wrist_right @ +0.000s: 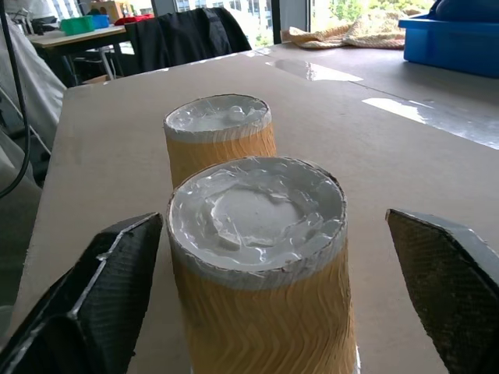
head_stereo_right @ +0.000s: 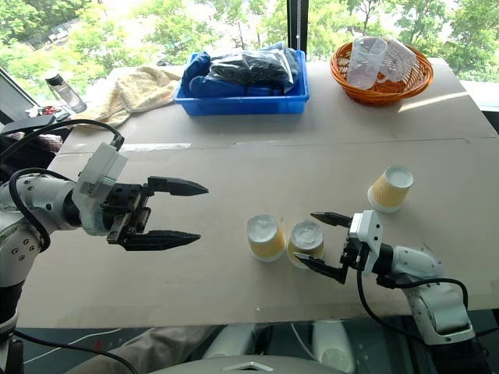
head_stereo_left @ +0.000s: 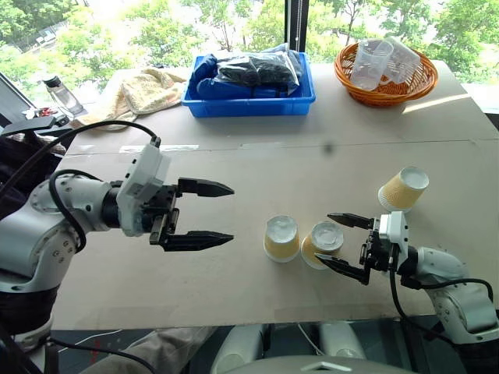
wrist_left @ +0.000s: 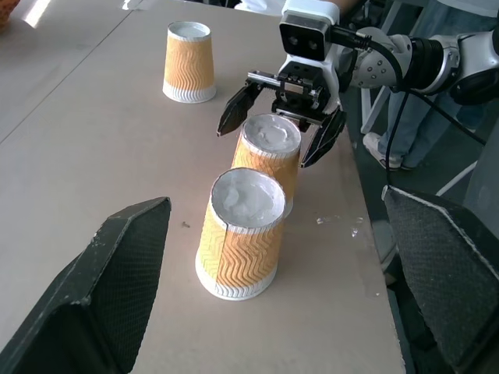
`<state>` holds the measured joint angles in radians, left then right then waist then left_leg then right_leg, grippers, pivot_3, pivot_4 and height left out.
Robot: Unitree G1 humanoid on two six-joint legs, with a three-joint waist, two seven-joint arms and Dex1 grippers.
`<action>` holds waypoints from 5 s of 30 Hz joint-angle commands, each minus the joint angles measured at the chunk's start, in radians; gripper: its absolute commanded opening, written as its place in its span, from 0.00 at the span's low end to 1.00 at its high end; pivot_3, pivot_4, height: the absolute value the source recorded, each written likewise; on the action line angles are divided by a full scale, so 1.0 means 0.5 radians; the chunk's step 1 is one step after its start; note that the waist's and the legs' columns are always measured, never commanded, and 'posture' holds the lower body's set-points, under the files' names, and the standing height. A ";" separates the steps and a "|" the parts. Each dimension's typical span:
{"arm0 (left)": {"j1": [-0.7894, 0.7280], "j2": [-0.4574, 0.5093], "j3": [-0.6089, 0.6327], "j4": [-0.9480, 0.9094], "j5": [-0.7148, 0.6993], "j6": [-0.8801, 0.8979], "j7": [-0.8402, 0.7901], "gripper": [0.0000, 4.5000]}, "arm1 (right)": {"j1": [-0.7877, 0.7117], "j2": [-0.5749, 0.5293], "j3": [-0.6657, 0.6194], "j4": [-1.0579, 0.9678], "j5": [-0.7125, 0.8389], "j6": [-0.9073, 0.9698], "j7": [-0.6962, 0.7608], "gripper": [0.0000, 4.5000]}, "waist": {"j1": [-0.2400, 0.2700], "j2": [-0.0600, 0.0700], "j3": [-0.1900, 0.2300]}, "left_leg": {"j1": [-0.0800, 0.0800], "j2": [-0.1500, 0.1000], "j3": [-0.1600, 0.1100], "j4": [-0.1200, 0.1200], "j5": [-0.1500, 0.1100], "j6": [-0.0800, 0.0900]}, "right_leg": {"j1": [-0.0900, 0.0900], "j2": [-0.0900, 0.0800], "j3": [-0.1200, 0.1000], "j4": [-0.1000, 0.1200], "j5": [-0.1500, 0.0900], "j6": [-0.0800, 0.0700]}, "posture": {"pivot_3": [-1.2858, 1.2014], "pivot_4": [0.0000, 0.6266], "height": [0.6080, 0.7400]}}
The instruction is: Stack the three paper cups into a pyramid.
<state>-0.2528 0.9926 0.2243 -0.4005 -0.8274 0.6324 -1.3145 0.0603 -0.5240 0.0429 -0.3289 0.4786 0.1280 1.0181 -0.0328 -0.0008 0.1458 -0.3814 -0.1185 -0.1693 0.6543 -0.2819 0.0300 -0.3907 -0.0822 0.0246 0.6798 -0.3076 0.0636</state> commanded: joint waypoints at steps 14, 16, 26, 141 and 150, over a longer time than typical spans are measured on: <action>-0.285 -0.157 -0.163 0.151 0.002 -0.054 -0.082 1.00 | 0.565 -0.111 -0.905 -0.507 0.560 0.157 -0.337 0.98 | 0.038 -0.001 -0.001 | 0.005 0.000 0.000 0.004 0.000 0.000 | 0.008 0.000 -0.001 0.000 0.000 0.000 | 0.52 0.24 1.00; -0.337 -0.180 -0.217 0.191 0.043 -0.087 -0.114 1.00 | 0.544 -0.096 -0.982 -0.469 0.559 0.146 -0.411 0.98 | 0.038 -0.001 -0.001 | 0.005 0.000 -0.001 0.004 0.000 0.000 | 0.008 0.000 -0.001 0.001 0.000 0.000 | 0.52 0.24 1.00; -0.453 -0.213 -0.312 0.271 0.127 -0.129 -0.192 1.00 | 0.573 -0.231 -0.551 -0.585 0.313 0.190 -0.263 0.98 | 0.032 -0.001 -0.001 | 0.004 0.000 -0.004 0.004 0.000 0.000 | 0.007 0.001 -0.004 0.000 0.000 0.000 | 0.52 0.24 1.00; -0.572 -0.235 -0.259 0.209 0.171 -0.036 0.083 1.00 | -0.361 -0.128 -0.624 -0.330 0.575 0.688 -0.614 0.49 | 0.002 -0.001 0.001 | 0.001 -0.001 -0.006 0.017 0.000 0.000 | 0.009 0.001 -0.004 0.005 0.001 0.000 | 0.52 0.24 1.00; -0.333 -0.017 -0.148 0.124 0.089 0.008 -0.087 1.00 | -0.659 -0.247 -0.215 -0.621 0.996 1.170 -0.563 0.49 | 0.005 -0.004 0.002 | -0.002 -0.001 -0.009 0.017 -0.001 0.001 | 0.009 0.000 -0.009 -0.001 0.001 0.000 | 0.52 0.24 1.00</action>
<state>-0.4266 0.9583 0.1107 -0.2987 -0.7520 0.6318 -1.3321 -0.2628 -0.6293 -0.0824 -0.6161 0.9606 0.6927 0.7159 -0.0305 -0.0025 0.1466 -0.3823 -0.1188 -0.1739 0.6627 -0.2824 0.0308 -0.3860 -0.0822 0.0199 0.6793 -0.3073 0.0637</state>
